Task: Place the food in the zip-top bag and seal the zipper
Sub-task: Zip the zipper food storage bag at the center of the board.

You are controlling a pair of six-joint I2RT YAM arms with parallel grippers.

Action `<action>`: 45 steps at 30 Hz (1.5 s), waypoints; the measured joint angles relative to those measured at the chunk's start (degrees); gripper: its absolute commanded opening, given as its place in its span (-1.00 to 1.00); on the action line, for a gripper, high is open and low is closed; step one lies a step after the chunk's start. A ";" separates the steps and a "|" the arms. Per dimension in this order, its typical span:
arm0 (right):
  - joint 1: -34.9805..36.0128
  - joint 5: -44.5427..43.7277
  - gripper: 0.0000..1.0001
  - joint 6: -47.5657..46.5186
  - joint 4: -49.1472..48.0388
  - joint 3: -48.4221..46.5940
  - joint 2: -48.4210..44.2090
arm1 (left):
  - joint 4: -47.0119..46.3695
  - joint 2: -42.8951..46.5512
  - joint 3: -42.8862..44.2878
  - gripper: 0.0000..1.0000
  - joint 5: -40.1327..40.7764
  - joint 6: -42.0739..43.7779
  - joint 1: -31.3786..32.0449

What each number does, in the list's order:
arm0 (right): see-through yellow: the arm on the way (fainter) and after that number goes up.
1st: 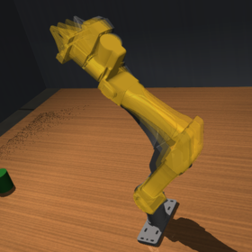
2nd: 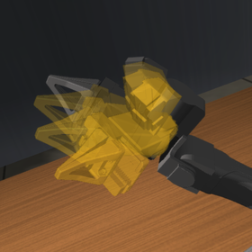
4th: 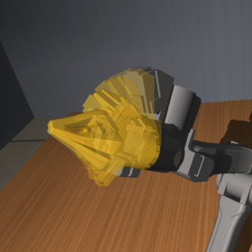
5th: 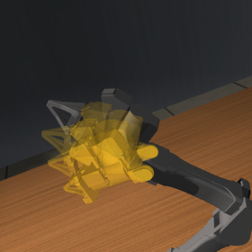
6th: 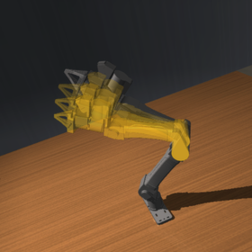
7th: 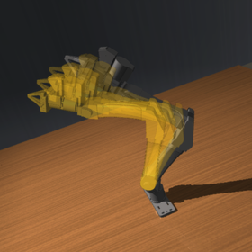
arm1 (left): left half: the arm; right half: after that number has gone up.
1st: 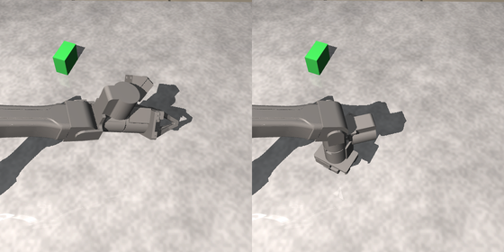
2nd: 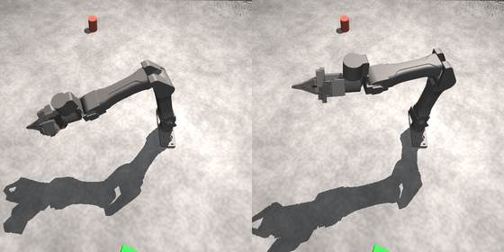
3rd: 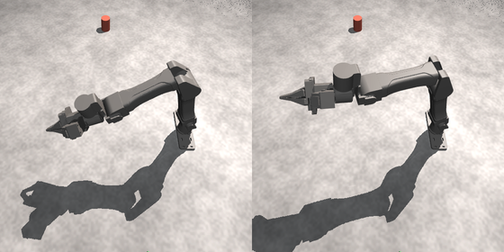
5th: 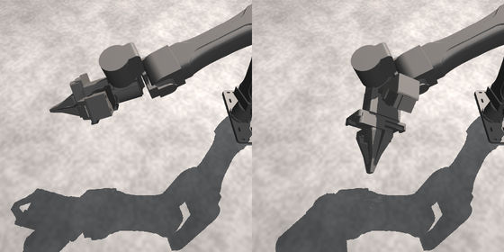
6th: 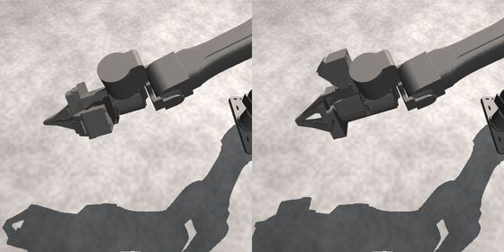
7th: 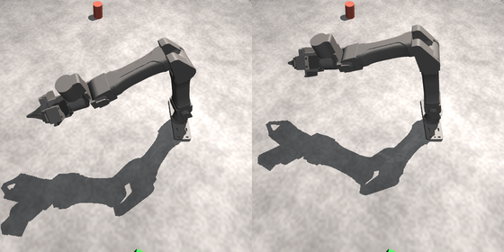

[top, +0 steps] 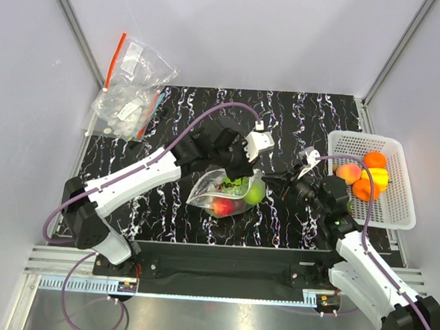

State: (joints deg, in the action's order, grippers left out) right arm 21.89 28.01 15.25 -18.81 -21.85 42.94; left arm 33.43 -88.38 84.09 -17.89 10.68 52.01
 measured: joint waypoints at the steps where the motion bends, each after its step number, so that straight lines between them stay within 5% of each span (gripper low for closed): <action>1: -0.02 0.11 -0.12 -0.13 0.00 0.00 0.44 | 0.48 -0.22 0.70 -1.00 -0.04 0.02 -0.11; 3: -0.09 0.39 0.18 -0.57 -0.42 0.02 1.25 | 1.05 -0.76 1.95 -1.00 -0.07 0.02 -0.17; 5: -0.17 1.49 0.28 -1.11 -1.57 0.02 1.92 | 1.49 -1.29 2.78 -1.00 -0.13 0.07 -0.17; 24: -0.20 11.78 0.23 -6.95 -4.00 -4.42 1.68 | 18.14 -2.69 16.79 -0.98 -0.96 3.02 2.82; 30: -0.20 17.77 -0.20 -7.50 -2.80 -7.54 2.40 | 19.71 -2.67 16.79 -0.96 -1.22 3.76 2.86; 39: 0.00 23.28 -0.05 -7.32 -1.95 -8.55 4.07 | 19.74 -2.40 16.79 -0.96 -1.84 4.63 2.86; 45: 1.09 24.24 -0.59 -7.98 -1.75 -8.57 6.84 | 20.72 -1.97 16.79 -0.96 -1.99 5.20 2.86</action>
State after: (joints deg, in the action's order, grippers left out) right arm 22.98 52.25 7.27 -20.56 -30.41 49.78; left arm 54.15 -90.35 100.88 -19.88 15.88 54.87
